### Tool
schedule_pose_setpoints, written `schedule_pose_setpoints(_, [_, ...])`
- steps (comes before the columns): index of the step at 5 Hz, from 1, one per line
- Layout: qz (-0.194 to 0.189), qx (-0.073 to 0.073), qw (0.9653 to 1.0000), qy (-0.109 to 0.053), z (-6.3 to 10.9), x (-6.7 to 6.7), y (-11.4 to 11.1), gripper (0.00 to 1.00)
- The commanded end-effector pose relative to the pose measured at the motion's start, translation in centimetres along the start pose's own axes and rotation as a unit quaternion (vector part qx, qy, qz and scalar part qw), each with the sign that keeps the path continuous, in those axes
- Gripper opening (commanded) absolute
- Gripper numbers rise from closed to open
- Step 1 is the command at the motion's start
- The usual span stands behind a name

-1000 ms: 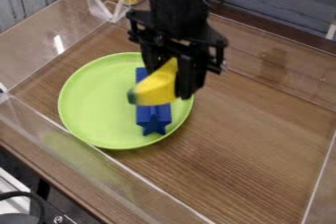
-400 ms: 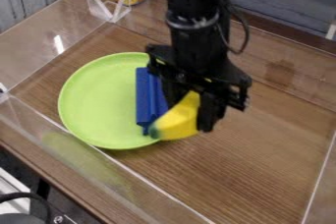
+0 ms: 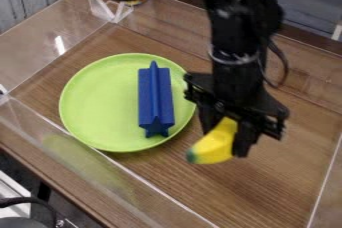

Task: Remove the banana from inside the green plate and put it on the table

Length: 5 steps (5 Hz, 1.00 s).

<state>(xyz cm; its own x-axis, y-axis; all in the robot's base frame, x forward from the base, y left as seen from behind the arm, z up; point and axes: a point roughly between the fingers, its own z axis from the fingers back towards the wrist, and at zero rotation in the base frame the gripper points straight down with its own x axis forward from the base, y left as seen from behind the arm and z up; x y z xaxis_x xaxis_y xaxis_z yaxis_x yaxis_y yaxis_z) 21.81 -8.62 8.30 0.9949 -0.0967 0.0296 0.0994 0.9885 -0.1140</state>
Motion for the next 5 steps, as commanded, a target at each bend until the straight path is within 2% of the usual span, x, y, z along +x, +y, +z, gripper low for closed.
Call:
schedule_pose_setpoints(1, [-0.021, -0.008, 0.9995, -0.024, -0.5, 1.5, 0.2, 0.0])
schedule_pose_setpoints(2, [-0.04, -0.012, 0.9989, -0.021, -1.9, 2.0, 0.8, 0.0])
schedule_pose_setpoints(3, [-0.018, -0.012, 0.9994, -0.026, -2.2, 2.5, 0.1, 0.0])
schedule_pose_setpoints(4, [0.004, -0.011, 0.9995, -0.03, -2.4, 3.1, -0.6, 1.0])
schedule_pose_setpoints(5, [0.013, -0.011, 0.9994, -0.032, -2.5, 3.3, -0.2, 1.0])
